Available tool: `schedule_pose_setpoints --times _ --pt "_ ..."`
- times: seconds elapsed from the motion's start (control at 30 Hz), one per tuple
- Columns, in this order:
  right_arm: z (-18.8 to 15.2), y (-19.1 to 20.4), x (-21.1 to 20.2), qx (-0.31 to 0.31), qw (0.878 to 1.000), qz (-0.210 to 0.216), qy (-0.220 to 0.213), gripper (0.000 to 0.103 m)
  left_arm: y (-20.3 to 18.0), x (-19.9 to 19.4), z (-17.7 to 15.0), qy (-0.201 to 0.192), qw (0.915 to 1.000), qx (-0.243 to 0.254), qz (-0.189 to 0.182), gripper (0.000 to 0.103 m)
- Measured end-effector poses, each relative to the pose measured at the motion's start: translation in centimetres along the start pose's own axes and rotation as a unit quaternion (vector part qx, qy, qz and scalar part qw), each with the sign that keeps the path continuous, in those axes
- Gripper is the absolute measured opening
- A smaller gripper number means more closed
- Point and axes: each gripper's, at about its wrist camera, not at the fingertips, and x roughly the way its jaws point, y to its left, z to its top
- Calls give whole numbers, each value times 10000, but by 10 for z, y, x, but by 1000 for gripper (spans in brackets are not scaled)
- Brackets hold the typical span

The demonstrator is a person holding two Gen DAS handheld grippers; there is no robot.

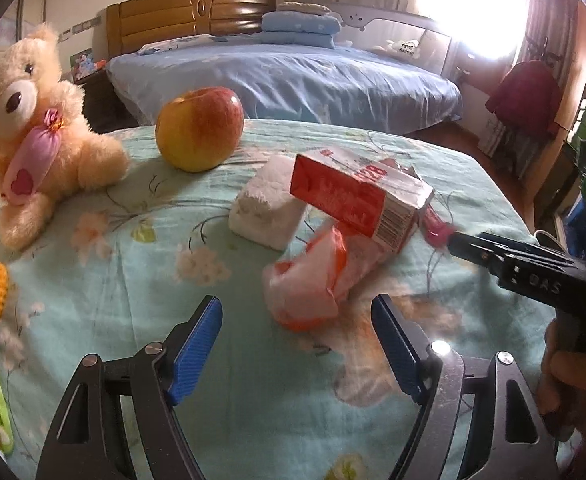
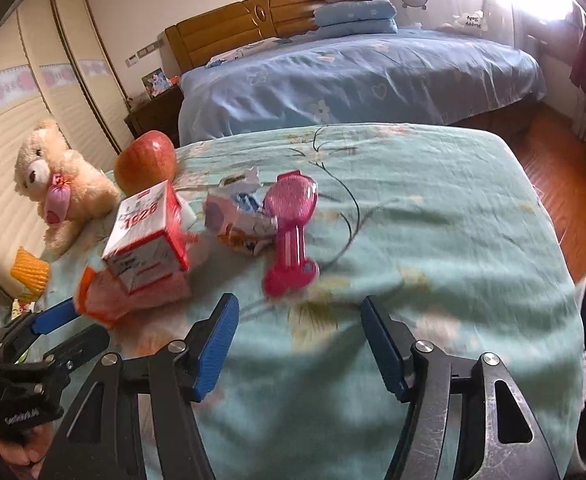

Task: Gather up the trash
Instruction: 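Grasp the orange-white plastic bag with the left tool while the right tool grasps the pink brush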

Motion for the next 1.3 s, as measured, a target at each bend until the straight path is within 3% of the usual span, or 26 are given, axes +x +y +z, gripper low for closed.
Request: schedule_pose_setpoints --times 0.2,0.3,0.43,0.5,0.6,0.63,0.83,1.1,1.2,1.27,1.3 --pt "17 8 22 -167 9997 -133 77 52 -1 12 6 -23 9999 99 -21 74" --pt "23 11 33 -245 9991 -306 129 44 -4 20 4 106 9998 156 -89 48" --pt "22 13 33 -378 9979 -516 133 23 -7 20 3 102 9997 192 -93 39" --pt "20 11 29 -356 9981 -491 121 21 -7 17 1 99 9996 127 -216 32" --pt "11 3 15 -189 9991 -388 47 20 -9 10 -7 99 9993 65 -348 30" --pt "8 0 9 -146 9993 -352 19 7 -10 8 -9 95 9992 53 -376 29" --pt "-12 -13 -31 85 9998 -105 -138 0 -23 -5 -25 103 9983 -6 -573 28" --pt "-28 -16 -54 149 9997 98 -155 0 -30 -21 -37 111 9976 -67 -681 28" --pt "-34 -23 -60 365 9987 298 -196 6 -33 -24 -37 95 9975 -52 -702 28" --pt "-35 -30 -63 393 9988 99 -289 17 -36 -24 -39 107 9972 -55 -734 28" --pt "-33 -37 -63 454 9985 45 -302 36 -39 -24 -40 114 9970 -47 -758 28"
